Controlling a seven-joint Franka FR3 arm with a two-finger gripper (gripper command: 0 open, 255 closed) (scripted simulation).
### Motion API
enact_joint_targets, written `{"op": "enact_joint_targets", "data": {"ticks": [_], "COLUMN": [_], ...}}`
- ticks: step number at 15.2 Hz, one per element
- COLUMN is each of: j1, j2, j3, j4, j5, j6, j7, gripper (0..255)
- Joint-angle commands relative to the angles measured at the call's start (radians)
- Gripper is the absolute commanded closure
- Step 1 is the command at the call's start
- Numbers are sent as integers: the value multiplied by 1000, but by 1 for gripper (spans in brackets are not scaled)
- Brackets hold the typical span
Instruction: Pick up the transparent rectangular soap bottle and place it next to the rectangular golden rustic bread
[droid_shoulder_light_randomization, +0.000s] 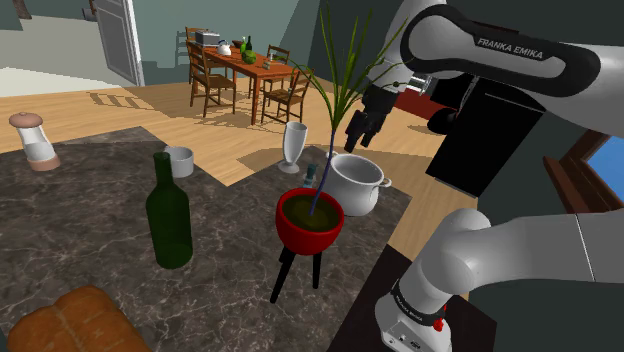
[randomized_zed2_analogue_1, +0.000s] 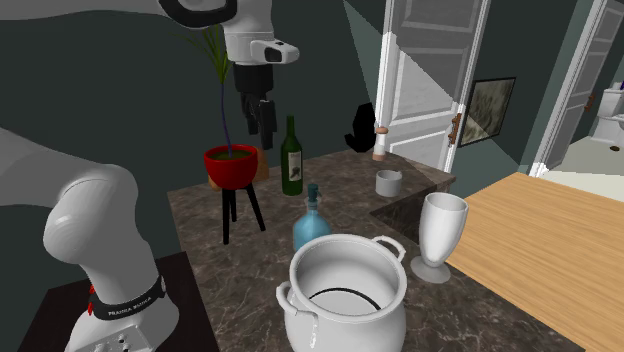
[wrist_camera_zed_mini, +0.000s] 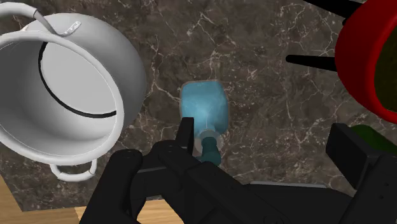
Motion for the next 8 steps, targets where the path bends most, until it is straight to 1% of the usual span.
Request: {"op": "enact_joint_targets", "data": {"ticks": [1, 8], "j1": [0, 8], "j2": [0, 196], "j3": [0, -14], "j4": [0, -42], "j5": [0, -24], "j6": [0, 245], "j7": [0, -61], "gripper": [0, 0]}}
